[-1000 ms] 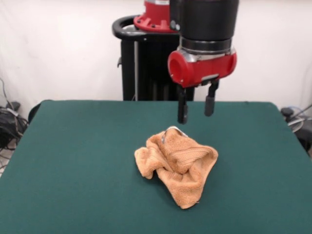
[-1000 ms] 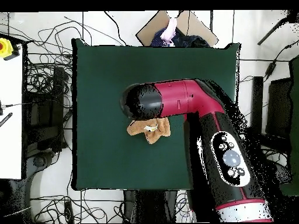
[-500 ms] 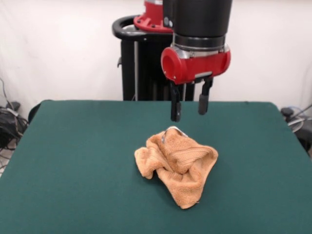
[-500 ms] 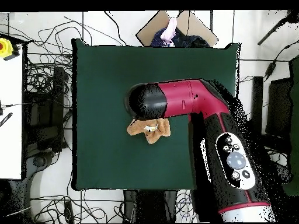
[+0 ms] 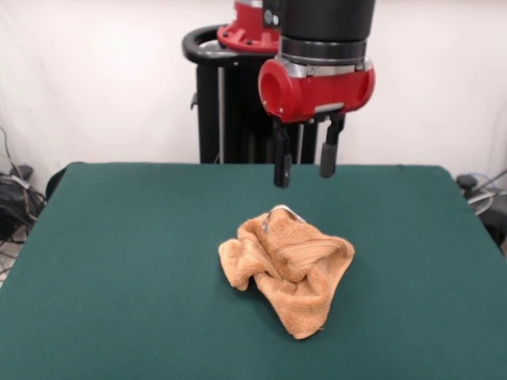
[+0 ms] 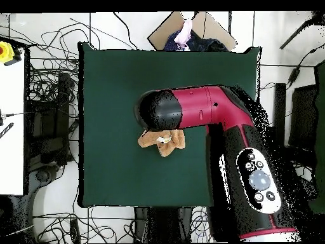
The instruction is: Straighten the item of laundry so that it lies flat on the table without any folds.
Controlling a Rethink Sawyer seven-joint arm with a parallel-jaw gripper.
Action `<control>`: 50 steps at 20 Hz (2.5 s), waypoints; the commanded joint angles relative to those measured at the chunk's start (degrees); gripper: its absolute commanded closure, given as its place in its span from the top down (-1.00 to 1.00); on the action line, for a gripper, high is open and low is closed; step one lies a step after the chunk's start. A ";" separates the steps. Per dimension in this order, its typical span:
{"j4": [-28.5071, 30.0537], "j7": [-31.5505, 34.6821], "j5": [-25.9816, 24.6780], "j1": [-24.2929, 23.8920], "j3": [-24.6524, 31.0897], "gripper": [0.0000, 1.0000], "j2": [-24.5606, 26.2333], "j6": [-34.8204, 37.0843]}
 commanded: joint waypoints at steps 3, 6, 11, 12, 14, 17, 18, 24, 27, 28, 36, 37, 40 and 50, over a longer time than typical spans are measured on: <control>2.15 -4.94 -5.38 -0.02 1.47 1.00 9.08 -1.97; 1.99 -3.60 -7.72 0.17 0.08 1.00 10.77 -4.85; 3.11 1.06 -12.79 1.00 -2.69 1.00 13.04 -10.86; 3.29 2.18 -13.67 1.29 -3.29 1.00 13.66 -12.02; 3.42 3.87 -14.91 1.70 -4.09 1.00 14.75 -13.68; 3.53 5.56 -16.01 2.46 -5.11 1.00 15.02 -14.84; 3.57 6.08 -16.36 2.81 -5.48 1.00 14.85 -15.17; 3.52 6.53 -16.83 4.56 -6.90 1.00 13.62 -15.35; 3.21 6.80 -16.81 5.00 -7.20 1.00 14.25 -16.20; 3.21 6.49 -16.47 4.60 -6.80 1.00 15.09 -17.04; 3.86 4.88 -14.28 1.68 -4.42 1.00 17.53 -18.11; 3.96 4.82 -14.00 1.37 -4.13 1.00 17.68 -18.22; 4.24 4.94 -12.90 0.15 -3.11 1.00 18.81 -18.73; 3.63 4.85 -12.46 -1.13 -2.30 1.00 20.21 -19.66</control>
